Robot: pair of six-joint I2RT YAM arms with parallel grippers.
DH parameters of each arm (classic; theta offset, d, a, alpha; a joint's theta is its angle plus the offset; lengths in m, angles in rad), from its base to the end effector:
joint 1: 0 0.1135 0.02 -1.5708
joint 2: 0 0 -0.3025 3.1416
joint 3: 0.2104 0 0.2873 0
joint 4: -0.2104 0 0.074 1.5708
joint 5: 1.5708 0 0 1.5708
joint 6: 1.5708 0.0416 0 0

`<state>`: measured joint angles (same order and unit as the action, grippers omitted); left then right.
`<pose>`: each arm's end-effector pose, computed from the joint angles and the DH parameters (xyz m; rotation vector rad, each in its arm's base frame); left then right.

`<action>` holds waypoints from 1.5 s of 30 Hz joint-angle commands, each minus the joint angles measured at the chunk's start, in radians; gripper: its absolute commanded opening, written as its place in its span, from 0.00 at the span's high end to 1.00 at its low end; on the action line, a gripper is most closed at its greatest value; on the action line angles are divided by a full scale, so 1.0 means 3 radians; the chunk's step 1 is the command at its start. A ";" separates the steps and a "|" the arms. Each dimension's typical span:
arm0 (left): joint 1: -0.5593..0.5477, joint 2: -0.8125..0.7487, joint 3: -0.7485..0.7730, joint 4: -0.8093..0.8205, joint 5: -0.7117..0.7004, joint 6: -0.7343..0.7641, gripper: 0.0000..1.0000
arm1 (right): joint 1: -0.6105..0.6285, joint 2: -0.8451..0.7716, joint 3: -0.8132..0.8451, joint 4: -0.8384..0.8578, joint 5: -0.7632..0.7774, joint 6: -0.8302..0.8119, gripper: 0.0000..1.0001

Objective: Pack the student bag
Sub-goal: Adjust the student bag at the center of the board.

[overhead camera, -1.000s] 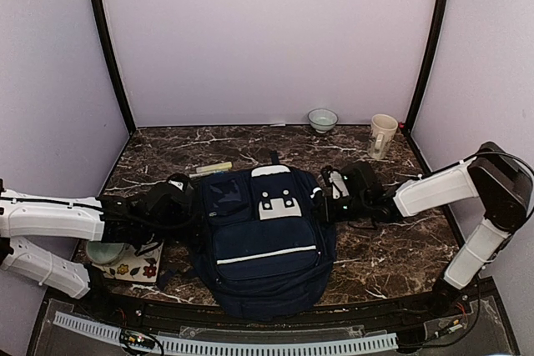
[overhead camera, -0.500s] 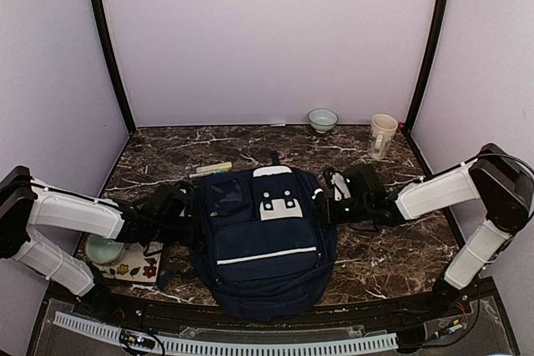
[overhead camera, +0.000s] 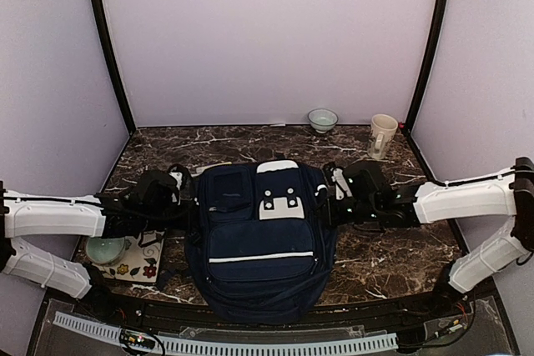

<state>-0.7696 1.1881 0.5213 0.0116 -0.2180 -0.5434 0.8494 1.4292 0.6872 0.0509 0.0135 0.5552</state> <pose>0.1900 -0.1715 0.1977 0.1333 2.2472 -0.4811 0.2078 0.2354 0.1937 -0.3396 2.3432 0.7076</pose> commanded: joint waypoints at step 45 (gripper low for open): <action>-0.0389 0.3123 0.4222 -0.0409 -0.0123 0.2046 0.31 | 0.0784 -0.1977 -0.1015 -0.0686 0.0738 0.0885 0.35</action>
<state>-0.8375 2.2753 1.8214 -0.1291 -0.2089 0.0212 1.0798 0.9249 0.3683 -0.1516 0.2096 0.8314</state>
